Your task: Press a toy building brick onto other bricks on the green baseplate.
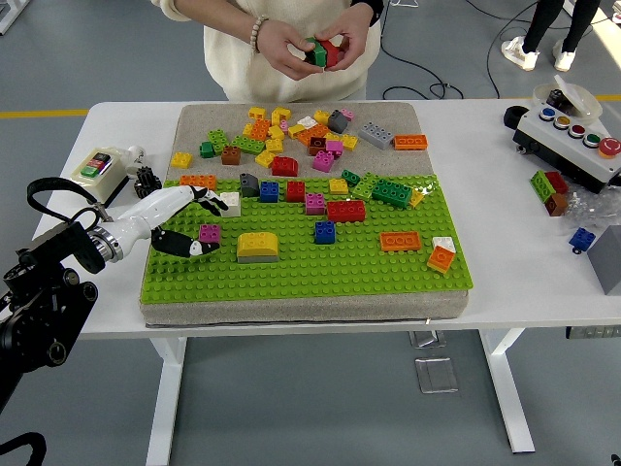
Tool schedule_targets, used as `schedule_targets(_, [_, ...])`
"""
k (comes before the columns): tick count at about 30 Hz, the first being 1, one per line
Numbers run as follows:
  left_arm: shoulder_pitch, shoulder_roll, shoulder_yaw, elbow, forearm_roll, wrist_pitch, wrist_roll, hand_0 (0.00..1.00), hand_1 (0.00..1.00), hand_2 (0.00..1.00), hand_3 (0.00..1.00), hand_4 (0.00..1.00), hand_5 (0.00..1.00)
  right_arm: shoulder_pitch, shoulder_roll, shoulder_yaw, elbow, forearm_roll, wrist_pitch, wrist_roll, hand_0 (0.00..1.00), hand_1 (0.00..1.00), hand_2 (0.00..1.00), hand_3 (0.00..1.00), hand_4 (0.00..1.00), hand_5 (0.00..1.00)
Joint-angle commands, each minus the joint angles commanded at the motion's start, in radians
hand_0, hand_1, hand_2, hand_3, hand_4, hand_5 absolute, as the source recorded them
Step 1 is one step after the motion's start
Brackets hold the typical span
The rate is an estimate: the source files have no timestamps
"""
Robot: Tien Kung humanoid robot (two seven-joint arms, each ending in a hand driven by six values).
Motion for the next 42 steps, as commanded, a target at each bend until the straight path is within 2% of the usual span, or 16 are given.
schedule_targets(10, [-0.022,0.032,0.063,0.042,0.0,0.063,-0.028,0.834,0.742,0.68,0.675,0.839,0.153,-0.001,-0.002,0.001,0.0,0.0,-0.003,-0.005,0.738,0.654,0.705,0.591,0.915,0.497])
schedule_targets(29, [-0.041,0.032,0.103,0.113,0.0,0.112,-0.037,0.83,0.735,0.659,0.663,0.833,0.156,-0.001,0.001,-0.003,0.0,0.002,-0.01,-0.007,0.74,0.654,0.705,0.592,0.915,0.498])
schedule_targets(42, [-0.047,0.026,0.112,0.131,0.0,0.134,-0.038,0.804,0.708,0.599,0.595,0.775,0.111,-0.002,0.001,-0.009,0.0,0.002,-0.012,-0.007,0.739,0.654,0.705,0.591,0.914,0.497])
